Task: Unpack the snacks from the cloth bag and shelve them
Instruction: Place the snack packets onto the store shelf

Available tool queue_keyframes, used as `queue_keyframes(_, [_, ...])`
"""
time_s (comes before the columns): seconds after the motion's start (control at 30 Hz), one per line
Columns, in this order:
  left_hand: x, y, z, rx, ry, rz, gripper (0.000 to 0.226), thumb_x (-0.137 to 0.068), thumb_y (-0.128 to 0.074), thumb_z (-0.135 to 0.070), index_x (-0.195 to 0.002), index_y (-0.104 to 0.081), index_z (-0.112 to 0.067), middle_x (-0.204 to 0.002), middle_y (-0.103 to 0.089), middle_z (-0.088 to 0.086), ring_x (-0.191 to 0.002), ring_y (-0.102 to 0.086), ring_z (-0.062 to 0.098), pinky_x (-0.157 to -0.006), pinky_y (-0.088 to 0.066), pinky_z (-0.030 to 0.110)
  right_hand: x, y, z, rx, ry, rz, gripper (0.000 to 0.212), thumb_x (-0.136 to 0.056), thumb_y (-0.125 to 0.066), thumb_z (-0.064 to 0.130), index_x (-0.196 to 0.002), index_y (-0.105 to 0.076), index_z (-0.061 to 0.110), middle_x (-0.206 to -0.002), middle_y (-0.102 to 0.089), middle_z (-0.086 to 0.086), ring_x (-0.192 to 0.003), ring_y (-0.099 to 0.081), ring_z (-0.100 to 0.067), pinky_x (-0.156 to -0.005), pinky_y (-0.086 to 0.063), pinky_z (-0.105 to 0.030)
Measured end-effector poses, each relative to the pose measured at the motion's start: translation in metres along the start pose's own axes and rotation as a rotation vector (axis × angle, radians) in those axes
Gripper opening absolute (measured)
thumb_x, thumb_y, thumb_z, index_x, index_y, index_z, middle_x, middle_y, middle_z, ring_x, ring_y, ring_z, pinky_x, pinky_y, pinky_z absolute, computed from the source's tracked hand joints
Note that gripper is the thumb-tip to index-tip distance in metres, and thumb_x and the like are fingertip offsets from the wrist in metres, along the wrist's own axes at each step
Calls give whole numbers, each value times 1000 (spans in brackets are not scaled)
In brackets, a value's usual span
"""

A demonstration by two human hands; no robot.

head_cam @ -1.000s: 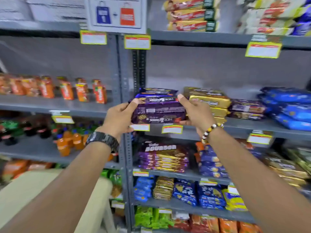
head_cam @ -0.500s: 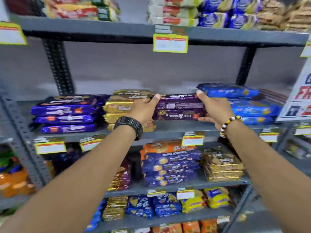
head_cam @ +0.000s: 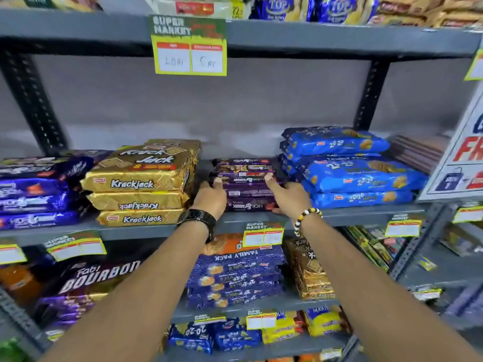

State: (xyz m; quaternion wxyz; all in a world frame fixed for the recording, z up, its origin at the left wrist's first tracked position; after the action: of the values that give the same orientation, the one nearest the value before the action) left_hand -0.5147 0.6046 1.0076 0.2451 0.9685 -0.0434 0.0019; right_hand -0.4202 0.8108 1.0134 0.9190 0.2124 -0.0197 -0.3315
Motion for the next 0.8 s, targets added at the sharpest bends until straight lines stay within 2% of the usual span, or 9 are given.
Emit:
queue_keyframes(0.13, [-7,-8,0,-46,52,-1,64,-105,-26,-47,-153,-17,-5,-156,-33,22,-141,-36,40,-113,-29,42,-8,-9,4,96,59,52,63,-74,-58,77,-60,-50,16,-50,-52,0,-67,-72,-31,-71,-61,-50])
queue_keyframes(0.2, [-9,-8,-1,-71,58,-13,64,-105,-24,-47,-153,-17,-5,-157,-30,22,-143,-33,39,-114,-27,42,-12,-10,5,143,77,51,63,-75,-58,76,-65,-55,14,-51,-53,0,-67,-71,-29,-70,-61,-48])
queue_keyframes(0.3, [-14,-10,-3,-77,63,-17,62,-105,-23,-47,-152,-20,-6,-157,-30,21,-143,-31,39,-114,-26,43,-16,-11,7,187,100,23,61,-79,-56,74,-61,-49,16,-55,-56,-3,-65,-70,-28,-67,-59,-44])
queue_keyframes(0.4, [-20,-12,-3,-66,77,-15,62,-104,-24,-48,-150,-25,-7,-154,-35,21,-141,-35,40,-113,-28,46,-17,-12,11,250,122,-3,61,-81,-52,74,-70,-55,14,-62,-62,-5,-65,-67,-25,-57,-51,-35])
queue_keyframes(0.47, [-23,-11,-2,-47,83,-34,63,-103,-25,-50,-149,-26,-7,-154,-36,21,-140,-36,41,-114,-28,47,-18,-13,13,295,139,-7,60,-83,-50,72,-69,-54,14,-61,-59,-4,-61,-61,-22,-52,-42,-31])
queue_keyframes(0.57, [-18,-10,-2,-48,77,-81,71,-102,-28,-53,-155,-13,-8,-159,-27,19,-144,-29,42,-117,-24,51,-20,-9,12,368,139,-29,64,-83,-48,75,-64,-47,14,-58,-52,-2,-56,-54,-20,-48,-34,-30])
queue_keyframes(0.63, [-4,-9,-6,-101,6,-122,78,-101,-32,-54,-157,-1,-9,-164,-12,18,-147,-21,43,-118,-22,53,-20,-6,12,411,150,-73,70,-76,-44,83,-73,-52,14,-68,-58,-5,-67,-60,-25,-55,-44,-33])
queue_keyframes(0.7, [17,-8,-13,-172,-123,-172,82,-100,-37,-53,-157,5,-10,-165,-6,18,-148,-18,43,-117,-22,52,-15,-1,15,429,197,-149,78,-72,-43,87,-97,-59,15,-95,-65,-11,-94,-61,-34,-76,-53,-41])
queue_keyframes(0.8, [45,-5,-20,-268,-342,-234,83,-98,-44,-52,-157,0,-12,-163,-17,19,-145,-25,42,-114,-30,50,0,1,29,395,310,-210,78,-80,-53,73,-132,-52,14,-129,-56,-13,-122,-47,-36,-98,-43,-46])
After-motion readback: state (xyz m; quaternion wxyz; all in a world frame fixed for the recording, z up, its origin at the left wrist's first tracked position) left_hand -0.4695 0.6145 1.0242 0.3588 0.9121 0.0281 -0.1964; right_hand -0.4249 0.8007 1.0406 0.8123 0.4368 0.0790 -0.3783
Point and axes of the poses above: each hand's wrist, its own x-axis away from the middle knuckle, its own y-axis out of the back of the hand, z = x × y, the point moved 7 cm from there along -x, towards the middle knuckle
